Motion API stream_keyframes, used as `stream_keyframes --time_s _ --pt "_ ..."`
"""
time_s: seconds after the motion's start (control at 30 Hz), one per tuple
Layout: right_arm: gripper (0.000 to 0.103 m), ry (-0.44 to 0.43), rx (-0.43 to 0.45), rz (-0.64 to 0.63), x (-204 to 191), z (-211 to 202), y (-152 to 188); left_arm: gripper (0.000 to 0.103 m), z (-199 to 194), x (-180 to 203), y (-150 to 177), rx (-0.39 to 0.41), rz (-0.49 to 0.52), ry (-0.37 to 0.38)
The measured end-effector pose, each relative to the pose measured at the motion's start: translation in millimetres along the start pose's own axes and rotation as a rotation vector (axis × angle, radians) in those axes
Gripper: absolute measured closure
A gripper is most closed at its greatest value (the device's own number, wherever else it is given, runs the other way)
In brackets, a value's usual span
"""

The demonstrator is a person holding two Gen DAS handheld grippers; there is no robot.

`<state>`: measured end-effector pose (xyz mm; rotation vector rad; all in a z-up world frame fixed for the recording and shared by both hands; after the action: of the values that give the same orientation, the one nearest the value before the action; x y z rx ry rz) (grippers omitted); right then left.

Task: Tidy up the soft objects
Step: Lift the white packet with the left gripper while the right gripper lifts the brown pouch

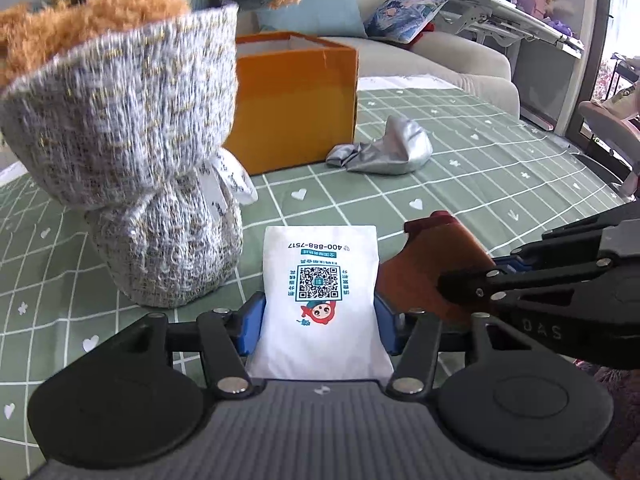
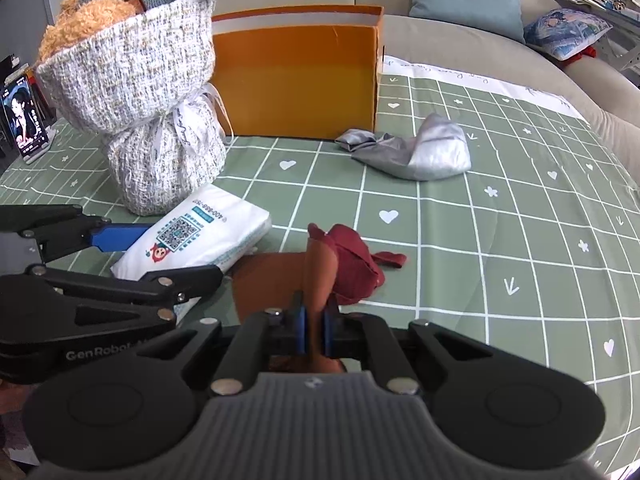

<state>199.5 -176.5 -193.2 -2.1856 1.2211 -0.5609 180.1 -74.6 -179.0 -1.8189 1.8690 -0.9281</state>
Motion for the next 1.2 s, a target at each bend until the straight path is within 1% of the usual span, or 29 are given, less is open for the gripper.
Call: stream_keyframes --time_s 0.1,0.23,0.33,0.63,0.8,0.97,1.07,1.2 --pt "0.097 -0.002 0.019 -0.005 -2.5 -6.5 -3.8 0.039 -7.3 2.7 -2.7 0.015 0.012 -0.003" --pt "0.097 0.002 0.038 -0.024 -7.5 -17.6 -8.5 0.039 -19.5 3.7 -7.4 0.027 -0.007 0.002" --pt "0.097 0.0 0.042 -0.012 -9.9 -28.2 -10.0 0.039 -31.4 5.4 -11.0 0.037 -0.02 0.004" --pt "0.097 0.051 0.133 -0.024 -14.0 -83.1 -28.6 0.039 -77.0 14.1 -25.6 0.101 -0.03 0.014" --pt "0.097 0.068 0.175 -0.007 -17.5 -120.0 -36.6 0.039 -103.7 16.8 -35.6 0.133 -0.037 0.02" --pt "0.097 0.09 0.251 -0.004 -16.6 -159.3 -58.4 0.039 -131.3 24.0 -52.0 0.169 -0.02 0.03" --pt "0.097 0.104 0.293 -0.004 -10.9 -179.2 -78.3 0.039 -147.9 30.4 -66.2 0.199 0.0 0.039" --pt "0.097 0.131 0.352 -0.045 -2.1 -204.7 -108.7 0.039 -167.7 38.2 -89.9 0.24 0.022 0.053"
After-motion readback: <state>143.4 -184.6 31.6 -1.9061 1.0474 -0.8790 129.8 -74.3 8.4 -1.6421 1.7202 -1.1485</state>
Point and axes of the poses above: each gripper's, at about its wrist camera, not at the fingertips, and z roughly the way its jaws point, x to its right, y to its underside, the point moved 10 cm from there along z, roughly the way its jaws point, and after that the axes turned 15 degrees about -z, right-handed, at the moved point
